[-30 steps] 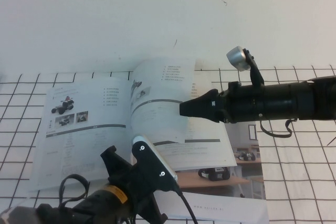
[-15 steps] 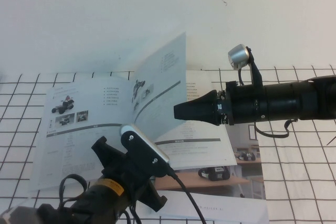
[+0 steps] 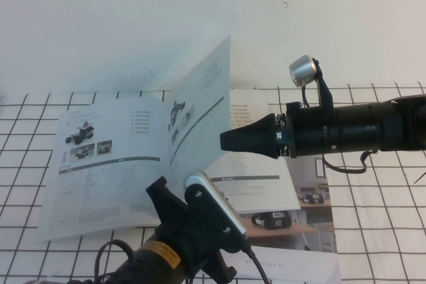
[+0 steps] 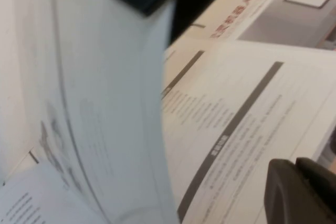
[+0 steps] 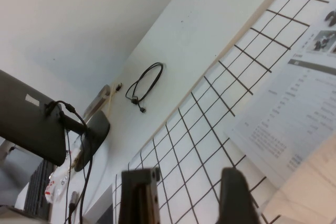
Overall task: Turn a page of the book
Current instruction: Open the closed book
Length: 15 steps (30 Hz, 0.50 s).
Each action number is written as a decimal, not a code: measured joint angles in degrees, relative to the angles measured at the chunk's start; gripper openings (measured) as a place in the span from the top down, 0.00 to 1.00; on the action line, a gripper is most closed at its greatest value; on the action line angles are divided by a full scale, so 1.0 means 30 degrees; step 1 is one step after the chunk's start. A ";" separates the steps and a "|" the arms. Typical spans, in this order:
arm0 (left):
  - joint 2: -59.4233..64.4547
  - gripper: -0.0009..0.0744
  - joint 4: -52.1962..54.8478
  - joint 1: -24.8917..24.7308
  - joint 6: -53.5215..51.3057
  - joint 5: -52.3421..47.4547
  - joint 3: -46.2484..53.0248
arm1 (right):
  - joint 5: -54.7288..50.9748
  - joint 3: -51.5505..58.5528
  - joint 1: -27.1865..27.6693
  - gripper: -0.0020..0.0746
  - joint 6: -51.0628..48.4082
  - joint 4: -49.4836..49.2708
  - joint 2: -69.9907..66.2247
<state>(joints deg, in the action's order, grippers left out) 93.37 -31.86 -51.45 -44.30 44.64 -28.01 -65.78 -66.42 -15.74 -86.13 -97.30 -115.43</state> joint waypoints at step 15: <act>0.2585 0.99 0.0044 -0.0293 -0.0234 0.3379 0.0000 | -0.0150 -0.1931 0.0000 0.46 0.0363 0.0035 0.0000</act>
<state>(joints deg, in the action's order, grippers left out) 101.13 -31.73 -52.32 -45.00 54.78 -28.01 -66.23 -72.22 -15.74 -85.04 -97.20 -115.43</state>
